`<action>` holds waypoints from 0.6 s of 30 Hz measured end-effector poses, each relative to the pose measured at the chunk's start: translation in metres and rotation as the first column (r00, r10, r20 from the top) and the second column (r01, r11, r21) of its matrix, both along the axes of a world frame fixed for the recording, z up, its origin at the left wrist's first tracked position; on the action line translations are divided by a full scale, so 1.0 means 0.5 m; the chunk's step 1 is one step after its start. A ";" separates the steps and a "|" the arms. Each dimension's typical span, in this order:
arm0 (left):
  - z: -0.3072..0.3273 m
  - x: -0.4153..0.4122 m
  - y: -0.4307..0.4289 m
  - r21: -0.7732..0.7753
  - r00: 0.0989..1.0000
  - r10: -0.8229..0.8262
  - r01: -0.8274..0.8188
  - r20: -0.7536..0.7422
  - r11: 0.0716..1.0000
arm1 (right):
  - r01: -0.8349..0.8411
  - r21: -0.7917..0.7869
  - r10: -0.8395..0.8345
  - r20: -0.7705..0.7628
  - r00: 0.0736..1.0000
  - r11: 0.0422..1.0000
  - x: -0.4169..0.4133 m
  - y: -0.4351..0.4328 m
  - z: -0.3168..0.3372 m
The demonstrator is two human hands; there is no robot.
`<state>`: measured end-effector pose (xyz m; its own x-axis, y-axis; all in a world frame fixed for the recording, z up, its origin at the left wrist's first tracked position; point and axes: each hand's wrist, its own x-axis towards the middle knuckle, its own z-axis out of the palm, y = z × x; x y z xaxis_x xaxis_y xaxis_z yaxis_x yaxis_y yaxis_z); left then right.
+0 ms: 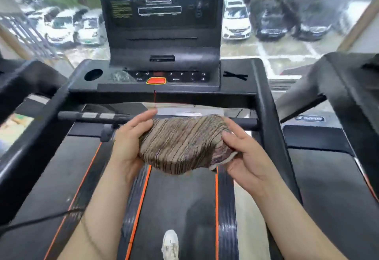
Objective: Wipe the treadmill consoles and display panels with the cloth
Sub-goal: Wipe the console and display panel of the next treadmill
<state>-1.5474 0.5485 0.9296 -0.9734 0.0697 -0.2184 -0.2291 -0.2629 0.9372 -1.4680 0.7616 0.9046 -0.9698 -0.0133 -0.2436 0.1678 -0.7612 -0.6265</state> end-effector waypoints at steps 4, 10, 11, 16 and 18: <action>0.006 -0.134 -0.031 0.047 0.999 -0.049 0.049 -0.015 0.998 | 0.320 -0.015 -0.318 0.069 0.946 0.947 -0.097 -0.018 0.005; 0.039 -0.261 -0.142 -0.407 0.976 -0.163 0.091 -0.145 0.909 | 0.346 0.456 -0.403 0.031 0.915 0.820 -0.239 -0.100 0.034; 0.041 -0.285 -0.147 -0.581 0.965 -0.177 0.032 -0.195 0.813 | 0.350 0.589 -0.428 -0.008 0.904 0.729 -0.262 -0.104 0.034; 0.042 -0.364 -0.113 -0.921 0.885 -0.358 -0.167 -0.298 0.353 | 0.375 0.859 -0.482 -0.179 0.858 0.349 -0.362 -0.086 0.037; 0.040 -0.395 -0.091 -0.916 0.882 -0.354 -0.179 -0.311 0.359 | 0.353 0.890 -0.488 -0.180 0.854 0.289 -0.406 -0.062 0.028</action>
